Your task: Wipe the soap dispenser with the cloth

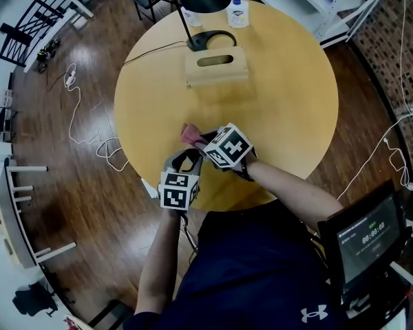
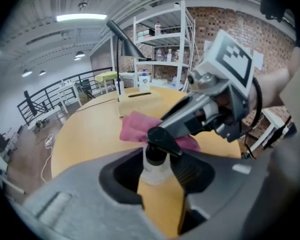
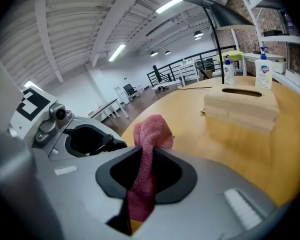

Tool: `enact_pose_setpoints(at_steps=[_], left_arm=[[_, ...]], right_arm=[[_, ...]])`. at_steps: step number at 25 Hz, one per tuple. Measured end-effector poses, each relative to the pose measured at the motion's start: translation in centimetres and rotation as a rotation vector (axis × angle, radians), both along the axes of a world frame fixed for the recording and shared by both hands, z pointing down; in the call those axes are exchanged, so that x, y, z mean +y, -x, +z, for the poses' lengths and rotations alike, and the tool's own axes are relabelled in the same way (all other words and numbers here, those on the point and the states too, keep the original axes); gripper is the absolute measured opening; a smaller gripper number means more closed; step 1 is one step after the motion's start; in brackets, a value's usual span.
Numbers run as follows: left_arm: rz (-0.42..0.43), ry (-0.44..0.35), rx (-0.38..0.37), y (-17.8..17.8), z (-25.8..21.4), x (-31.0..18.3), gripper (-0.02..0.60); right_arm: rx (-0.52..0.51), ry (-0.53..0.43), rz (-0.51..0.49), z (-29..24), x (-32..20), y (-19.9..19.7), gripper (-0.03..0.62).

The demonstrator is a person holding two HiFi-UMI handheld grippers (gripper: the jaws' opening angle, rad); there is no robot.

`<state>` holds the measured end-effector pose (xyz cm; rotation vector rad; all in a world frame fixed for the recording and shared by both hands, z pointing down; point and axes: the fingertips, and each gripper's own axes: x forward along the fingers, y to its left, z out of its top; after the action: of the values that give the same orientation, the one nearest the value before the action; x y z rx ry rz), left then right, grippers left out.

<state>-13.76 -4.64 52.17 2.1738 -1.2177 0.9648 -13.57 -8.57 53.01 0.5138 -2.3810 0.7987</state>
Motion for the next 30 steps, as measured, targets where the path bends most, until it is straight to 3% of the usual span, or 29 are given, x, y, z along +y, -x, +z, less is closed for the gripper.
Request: enact_pose_setpoints(at_steps=[3,5,11,13,15,19,21,23,25,30], left_arm=[[-0.042,-0.001,-0.001,-0.2,0.1,-0.2,0.173],[-0.008,-0.016,-0.009,-0.3,0.1,-0.2,0.153],[0.384,-0.043,-0.049,-1.0,1.0,1.0,0.143],[0.444,-0.050,-0.048,-1.4,1.0,1.3,0.144],[0.373,-0.045,-0.049,-1.1,0.8,1.1,0.155],[-0.080,0.013,0.110,-0.3,-0.1,1.4,0.185],[-0.190,-0.003,0.120,-0.1,0.0,1.4,0.176],[-0.146,-0.040,0.052,-0.2,0.4,1.3,0.172],[-0.041,-0.071,0.009,-0.5,0.7,1.1,0.144],[0.224,-0.069,-0.022,-1.2,0.8,0.6,0.135]], right_arm=[[-0.017,0.032,0.018,-0.3,1.4,-1.0,0.067],[-0.022,0.053,0.008,0.0,2.4,-1.7,0.067],[-0.036,0.060,0.026,0.0,1.3,-1.1,0.069],[-0.033,0.070,0.025,0.4,0.7,-0.8,0.069],[-0.035,0.083,0.030,0.6,0.8,-0.9,0.069],[-0.060,0.092,0.076,-0.2,2.1,-1.7,0.069],[-0.065,0.111,0.101,-0.3,3.1,-2.2,0.069],[-0.063,0.117,0.104,-0.2,3.8,-2.5,0.069],[-0.059,0.110,0.092,0.2,3.5,-2.5,0.069],[-0.039,0.080,0.056,-0.2,0.6,-1.1,0.071]])
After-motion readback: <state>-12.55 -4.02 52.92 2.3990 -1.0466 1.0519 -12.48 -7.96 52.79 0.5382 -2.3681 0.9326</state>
